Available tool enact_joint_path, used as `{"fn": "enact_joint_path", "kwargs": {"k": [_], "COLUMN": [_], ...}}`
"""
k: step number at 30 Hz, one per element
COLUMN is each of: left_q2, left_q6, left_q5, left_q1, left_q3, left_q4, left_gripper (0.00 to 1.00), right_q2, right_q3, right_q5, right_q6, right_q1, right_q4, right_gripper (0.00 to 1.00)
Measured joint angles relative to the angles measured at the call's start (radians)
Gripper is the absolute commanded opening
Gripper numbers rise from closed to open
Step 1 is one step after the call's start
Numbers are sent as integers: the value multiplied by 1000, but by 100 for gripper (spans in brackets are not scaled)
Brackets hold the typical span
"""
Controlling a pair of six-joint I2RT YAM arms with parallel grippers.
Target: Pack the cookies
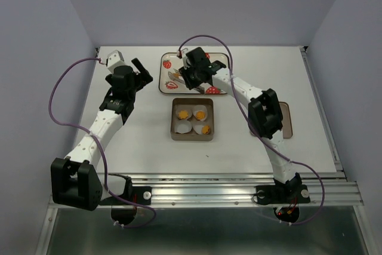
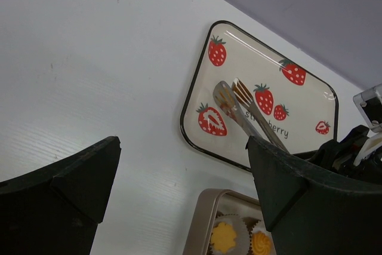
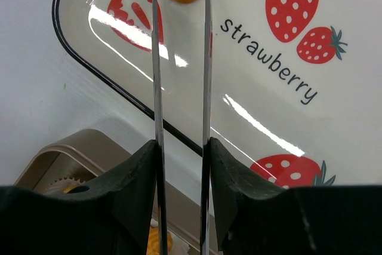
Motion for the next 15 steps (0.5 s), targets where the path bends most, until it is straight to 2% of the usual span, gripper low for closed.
{"fn": "enact_joint_path", "kwargs": {"k": [5,15], "left_q2": [-7,-34], "left_q6": [-6,-19], "left_q5": [1,34], "left_q1": [0,0], "left_q3": [-1,-14], "left_q4": [-2,4], "left_gripper": [99,99], "right_q2": [-86,-581], "right_q3": [-80,-544], "right_q5": [-3,-108], "right_q6": [-19,-35], "right_q1": [0,0], "right_q4": [31,171], "right_gripper": [31,31]}}
